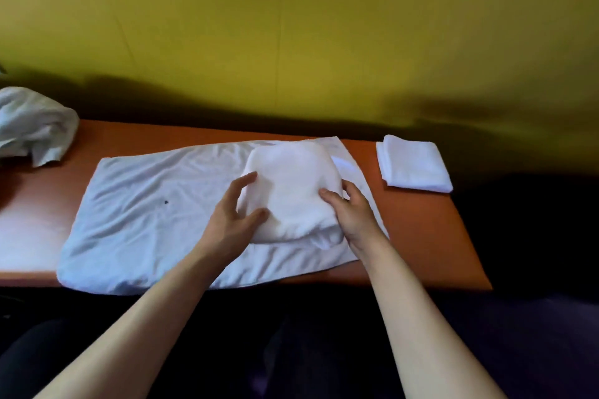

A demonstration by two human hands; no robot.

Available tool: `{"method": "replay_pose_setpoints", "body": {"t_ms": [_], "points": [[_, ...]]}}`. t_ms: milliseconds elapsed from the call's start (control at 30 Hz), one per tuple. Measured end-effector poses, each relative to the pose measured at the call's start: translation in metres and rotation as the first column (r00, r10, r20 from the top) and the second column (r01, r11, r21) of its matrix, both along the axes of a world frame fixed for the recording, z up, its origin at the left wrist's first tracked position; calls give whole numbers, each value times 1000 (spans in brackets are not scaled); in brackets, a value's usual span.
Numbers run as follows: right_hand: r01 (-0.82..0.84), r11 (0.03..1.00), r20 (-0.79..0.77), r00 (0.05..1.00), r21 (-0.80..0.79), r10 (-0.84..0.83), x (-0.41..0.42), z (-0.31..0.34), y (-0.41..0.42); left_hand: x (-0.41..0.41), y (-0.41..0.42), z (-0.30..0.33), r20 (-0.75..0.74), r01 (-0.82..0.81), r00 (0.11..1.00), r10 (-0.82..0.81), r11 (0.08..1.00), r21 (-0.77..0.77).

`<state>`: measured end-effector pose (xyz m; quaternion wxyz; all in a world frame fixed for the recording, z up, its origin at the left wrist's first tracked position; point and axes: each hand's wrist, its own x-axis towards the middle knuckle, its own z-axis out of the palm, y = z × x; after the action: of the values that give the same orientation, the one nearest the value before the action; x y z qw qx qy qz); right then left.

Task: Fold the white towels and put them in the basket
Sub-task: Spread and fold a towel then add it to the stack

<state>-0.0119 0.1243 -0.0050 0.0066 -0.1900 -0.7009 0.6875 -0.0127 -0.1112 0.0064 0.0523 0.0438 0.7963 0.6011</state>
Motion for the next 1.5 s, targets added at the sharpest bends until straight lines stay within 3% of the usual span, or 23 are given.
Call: {"method": "replay_pose_setpoints", "body": {"t_ms": [233, 600, 667, 700, 767, 800, 900, 967, 1067, 1300, 1400, 1500], "points": [[185, 973, 31, 981, 136, -190, 40, -24, 107, 18, 108, -21, 37, 193, 981, -190, 976, -99], [383, 817, -83, 919, 432, -386, 74, -35, 250, 16, 268, -42, 32, 430, 901, -432, 881, -197], [327, 753, -36, 926, 572, -375, 74, -42, 263, 12, 285, -53, 76, 469, 876, -477, 802, -370], [241, 709, 39, 934, 663, -355, 74, -46, 266, 11, 290, -60, 113, 489, 855, -506, 714, -502], [29, 566, 202, 918, 824, -342, 75, -54, 265, 11, 295, -71, 166, 493, 824, -542, 540, -682], [-10, 474, 201, 913, 881, -354, 76, -56, 261, 11, 295, -75, 161, 479, 822, -546, 510, -715], [121, 236, -58, 964, 964, -258, 79, -60, 244, 9, 293, -82, 97, 439, 826, -555, 526, -728], [87, 159, -69, 991, 984, -114, 79, -64, 233, 9, 288, -84, 51, 428, 826, -561, 567, -704], [-85, 128, 92, 995, 988, -47, 78, -77, 220, 10, 270, -85, -50, 355, 845, -533, 627, -693], [-195, 137, 213, 968, 971, -131, 62, -80, 222, 4, 189, -86, -139, 197, 876, -462, 606, -770], [-215, 136, 235, 960, 967, -152, 62, -74, 219, 3, 150, -82, -137, 139, 914, -382, 613, -778], [-118, 144, 140, 979, 982, -151, 61, -67, 205, 3, 109, -79, -128, 60, 952, -277, 584, -810]]}}
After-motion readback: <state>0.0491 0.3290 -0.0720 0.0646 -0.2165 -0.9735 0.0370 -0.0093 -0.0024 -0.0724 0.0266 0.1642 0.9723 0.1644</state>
